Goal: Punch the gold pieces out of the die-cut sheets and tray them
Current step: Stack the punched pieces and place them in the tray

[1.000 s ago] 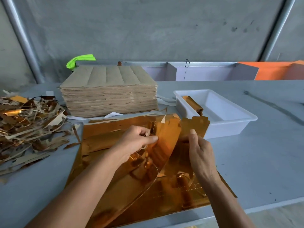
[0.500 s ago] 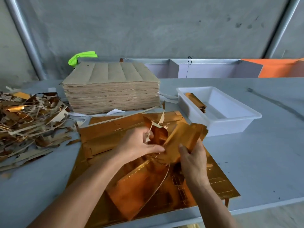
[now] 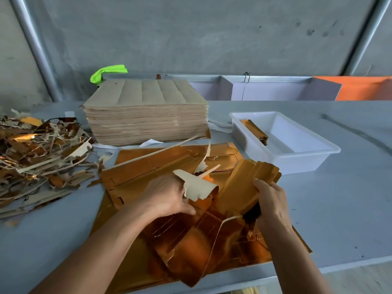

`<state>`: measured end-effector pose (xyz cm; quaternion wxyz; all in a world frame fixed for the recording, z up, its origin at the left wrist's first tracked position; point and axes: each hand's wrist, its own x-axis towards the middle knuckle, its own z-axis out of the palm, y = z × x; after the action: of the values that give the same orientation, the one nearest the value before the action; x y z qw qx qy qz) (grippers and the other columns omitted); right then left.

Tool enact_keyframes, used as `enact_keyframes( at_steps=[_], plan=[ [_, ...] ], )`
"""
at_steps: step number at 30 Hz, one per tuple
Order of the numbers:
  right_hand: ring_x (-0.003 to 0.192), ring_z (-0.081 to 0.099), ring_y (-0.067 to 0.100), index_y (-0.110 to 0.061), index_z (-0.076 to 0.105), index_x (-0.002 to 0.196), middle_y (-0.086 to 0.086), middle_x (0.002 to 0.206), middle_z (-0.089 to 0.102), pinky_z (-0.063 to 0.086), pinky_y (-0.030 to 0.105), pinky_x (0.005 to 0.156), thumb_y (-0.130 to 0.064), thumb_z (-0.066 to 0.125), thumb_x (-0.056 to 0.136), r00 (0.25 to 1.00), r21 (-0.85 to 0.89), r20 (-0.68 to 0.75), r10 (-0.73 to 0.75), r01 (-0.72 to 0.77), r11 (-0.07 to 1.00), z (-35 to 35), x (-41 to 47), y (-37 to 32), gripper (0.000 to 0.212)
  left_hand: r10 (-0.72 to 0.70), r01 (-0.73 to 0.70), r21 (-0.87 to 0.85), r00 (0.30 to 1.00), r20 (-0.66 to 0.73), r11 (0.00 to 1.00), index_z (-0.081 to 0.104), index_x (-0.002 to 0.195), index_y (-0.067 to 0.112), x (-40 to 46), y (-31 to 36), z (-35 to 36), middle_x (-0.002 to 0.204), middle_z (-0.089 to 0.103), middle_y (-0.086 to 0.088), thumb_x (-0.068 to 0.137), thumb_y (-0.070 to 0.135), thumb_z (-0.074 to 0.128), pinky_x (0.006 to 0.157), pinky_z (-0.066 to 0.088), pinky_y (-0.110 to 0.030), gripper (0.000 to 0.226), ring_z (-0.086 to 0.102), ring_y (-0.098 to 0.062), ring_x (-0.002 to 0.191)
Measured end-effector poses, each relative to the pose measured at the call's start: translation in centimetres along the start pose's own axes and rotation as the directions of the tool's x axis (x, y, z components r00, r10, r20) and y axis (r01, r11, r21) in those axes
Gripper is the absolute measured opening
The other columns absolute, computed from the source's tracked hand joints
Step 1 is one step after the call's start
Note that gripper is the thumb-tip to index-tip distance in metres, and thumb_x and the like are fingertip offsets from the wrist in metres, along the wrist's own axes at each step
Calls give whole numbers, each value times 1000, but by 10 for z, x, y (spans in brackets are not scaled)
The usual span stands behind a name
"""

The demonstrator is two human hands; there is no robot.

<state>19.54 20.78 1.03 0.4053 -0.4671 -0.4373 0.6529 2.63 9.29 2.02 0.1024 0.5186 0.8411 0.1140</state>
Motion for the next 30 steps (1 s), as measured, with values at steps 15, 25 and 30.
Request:
enact_keyframes(
  at_steps=[15,25,30],
  plan=[
    [75,59,16,-24,55,79,-6,81,62,48,35,64,-23,55,95,978,15,-172,-120,124,992,-7,-3,-1,16,-2,41,-599,998,66,800,58,95,31,-12,22,-13,84,59,9,74,35,76,55,41,-11,29,56,5,66],
    [97,62,25,-21,58,104,2,108,64,52,41,89,-26,45,101,978,42,-188,-92,102,994,23,-8,-10,15,56,-78,280,995,86,957,59,106,16,-40,84,31,113,56,-1,79,66,58,94,32,-37,58,44,-25,117],
    [69,52,20,-13,55,84,9,72,46,47,32,73,-25,44,101,981,81,-195,4,12,997,15,-1,-18,23,112,-48,422,986,-127,905,61,117,17,-27,62,36,131,52,-2,92,24,51,107,21,-42,28,33,-26,130]
  ],
)
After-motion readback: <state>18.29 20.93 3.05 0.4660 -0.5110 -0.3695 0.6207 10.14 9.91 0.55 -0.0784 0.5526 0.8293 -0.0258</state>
